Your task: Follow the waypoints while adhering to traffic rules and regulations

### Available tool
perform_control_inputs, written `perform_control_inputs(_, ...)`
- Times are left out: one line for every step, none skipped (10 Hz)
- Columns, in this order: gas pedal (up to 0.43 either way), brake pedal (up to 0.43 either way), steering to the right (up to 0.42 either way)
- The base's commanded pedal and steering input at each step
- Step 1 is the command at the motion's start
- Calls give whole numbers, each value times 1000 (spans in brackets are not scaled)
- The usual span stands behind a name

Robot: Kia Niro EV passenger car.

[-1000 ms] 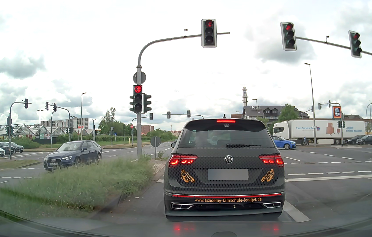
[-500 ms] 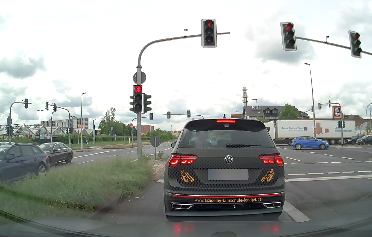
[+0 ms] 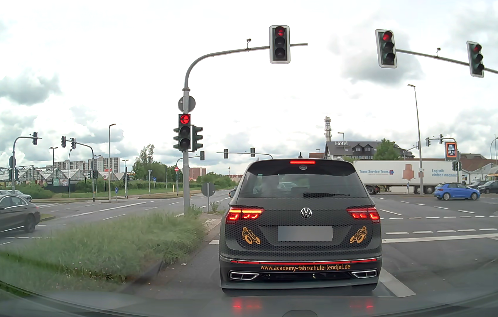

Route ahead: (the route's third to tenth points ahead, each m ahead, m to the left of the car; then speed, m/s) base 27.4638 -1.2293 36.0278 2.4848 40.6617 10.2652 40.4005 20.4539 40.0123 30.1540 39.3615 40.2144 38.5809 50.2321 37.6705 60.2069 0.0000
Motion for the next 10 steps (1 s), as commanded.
perform_control_inputs(0,262,6)
perform_control_inputs(0,262,5)
perform_control_inputs(0,262,5)
perform_control_inputs(0,262,5)
perform_control_inputs(0,262,6)
perform_control_inputs(0,262,5)
perform_control_inputs(0,262,5)
perform_control_inputs(0,262,5)
perform_control_inputs(0,262,6)
perform_control_inputs(0,262,5)
